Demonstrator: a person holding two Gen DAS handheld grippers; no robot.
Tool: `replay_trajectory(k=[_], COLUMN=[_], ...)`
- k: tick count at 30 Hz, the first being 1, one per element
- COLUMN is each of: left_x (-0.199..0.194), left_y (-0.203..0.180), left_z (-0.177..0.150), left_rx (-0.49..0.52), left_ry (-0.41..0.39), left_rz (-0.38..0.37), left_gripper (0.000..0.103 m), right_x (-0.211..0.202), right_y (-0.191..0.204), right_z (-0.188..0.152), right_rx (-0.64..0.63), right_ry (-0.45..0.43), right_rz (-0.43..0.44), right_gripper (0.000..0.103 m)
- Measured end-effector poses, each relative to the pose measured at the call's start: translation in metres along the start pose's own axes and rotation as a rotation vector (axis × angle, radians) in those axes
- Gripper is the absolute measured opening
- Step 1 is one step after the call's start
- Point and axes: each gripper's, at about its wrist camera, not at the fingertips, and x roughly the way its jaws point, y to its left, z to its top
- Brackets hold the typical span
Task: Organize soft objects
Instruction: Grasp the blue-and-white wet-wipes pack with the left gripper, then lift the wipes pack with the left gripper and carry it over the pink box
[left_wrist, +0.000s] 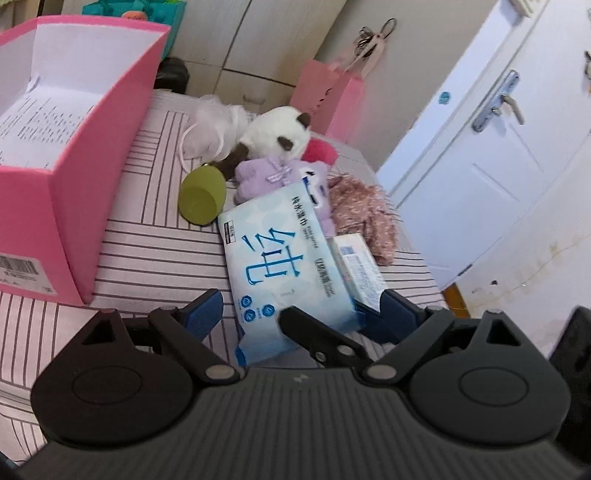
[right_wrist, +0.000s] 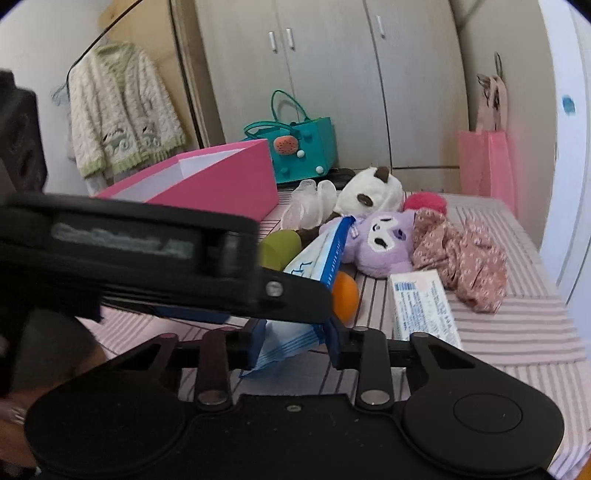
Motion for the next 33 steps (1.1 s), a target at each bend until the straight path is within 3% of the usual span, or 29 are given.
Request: replay_trajectory(k=[7,12,13,16,21,26,33], left_x=[0.023,0.027,0.028,0.029,0.029,0.027,0.023], left_y=[0.010,0.007,0.005,-0.003,-0.005,-0.003,-0.005], left_z=[0.002,0.003,0.002,-0.001,-0.004,-0.004,-0.005], left_rx=[-0.093,-0.065,-0.052,0.005,0.016,-0.008,-0.007], left_ry=[0.031,0.039,0.046,0.050,0.035,0.033,0.019], left_rz=[0.022,0.030,0.025,0.036,0.047,0.041,0.061], left_gripper=[0.093,0.088,0.082,0.081,0.081,0.070,0.067], right_x=[-0.001,0.000,0.000,0.004,0.006,0.004,0.004], right_y=[-0.010,-0.015,-0.017,-0.020,-0.023,-0.020,-0.018], right_z=[-0.004,-0.004,-0.004,-0.004,-0.006,-0.008,-0.009], right_rx=[0.102,0.131,0.143,0.167,0.179,0.168,0.179], right_ry=[0.010,0.008,0.009,0.021,0.023,0.015,0.009], right_rz=[0.035,0.060,0.072,0.093,0.102,0.115,0.116], right_gripper=[0.031,0.026,0.022,0.015,0.014,0.013,0.012])
